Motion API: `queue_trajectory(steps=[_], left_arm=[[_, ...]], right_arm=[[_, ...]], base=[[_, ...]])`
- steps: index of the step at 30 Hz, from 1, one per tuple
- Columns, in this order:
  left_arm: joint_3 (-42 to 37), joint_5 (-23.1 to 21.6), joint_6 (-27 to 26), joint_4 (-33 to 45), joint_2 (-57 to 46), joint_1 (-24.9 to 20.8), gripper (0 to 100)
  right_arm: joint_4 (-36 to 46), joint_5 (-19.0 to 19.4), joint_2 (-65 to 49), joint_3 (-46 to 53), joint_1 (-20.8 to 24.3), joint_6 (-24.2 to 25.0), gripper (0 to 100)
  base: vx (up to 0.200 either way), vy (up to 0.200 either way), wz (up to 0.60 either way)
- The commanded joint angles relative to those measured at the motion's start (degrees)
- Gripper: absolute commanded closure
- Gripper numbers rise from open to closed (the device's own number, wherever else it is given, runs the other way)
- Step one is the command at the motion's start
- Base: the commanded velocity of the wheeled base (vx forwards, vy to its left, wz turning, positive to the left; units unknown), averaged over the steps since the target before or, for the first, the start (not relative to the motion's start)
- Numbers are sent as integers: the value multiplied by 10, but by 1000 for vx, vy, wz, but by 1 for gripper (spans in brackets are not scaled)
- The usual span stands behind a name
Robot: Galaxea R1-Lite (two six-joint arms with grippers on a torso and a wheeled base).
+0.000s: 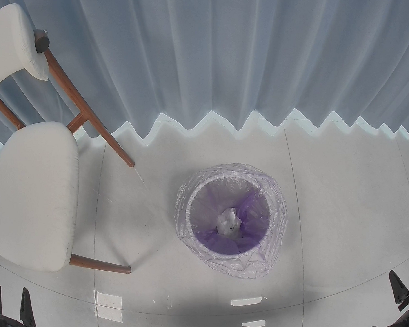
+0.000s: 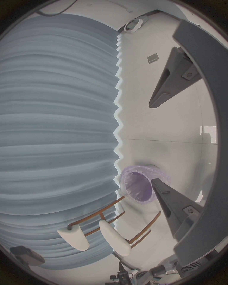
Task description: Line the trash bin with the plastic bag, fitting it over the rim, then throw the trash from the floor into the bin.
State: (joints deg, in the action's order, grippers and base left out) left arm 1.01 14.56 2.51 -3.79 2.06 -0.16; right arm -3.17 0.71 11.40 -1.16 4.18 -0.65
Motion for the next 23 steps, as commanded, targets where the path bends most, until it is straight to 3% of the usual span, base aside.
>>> queue_trajectory(steps=[1,23], left_arm=[[-10,-157,-32,33,-20,-1,0],[-10,-154,-30,37,-20,1,0]], right_arm=[[30,17,-75,12,-22,-10,0],[30,11,-114,12,-42,-1,0]], base=[[0,0,0],[0,0,0]])
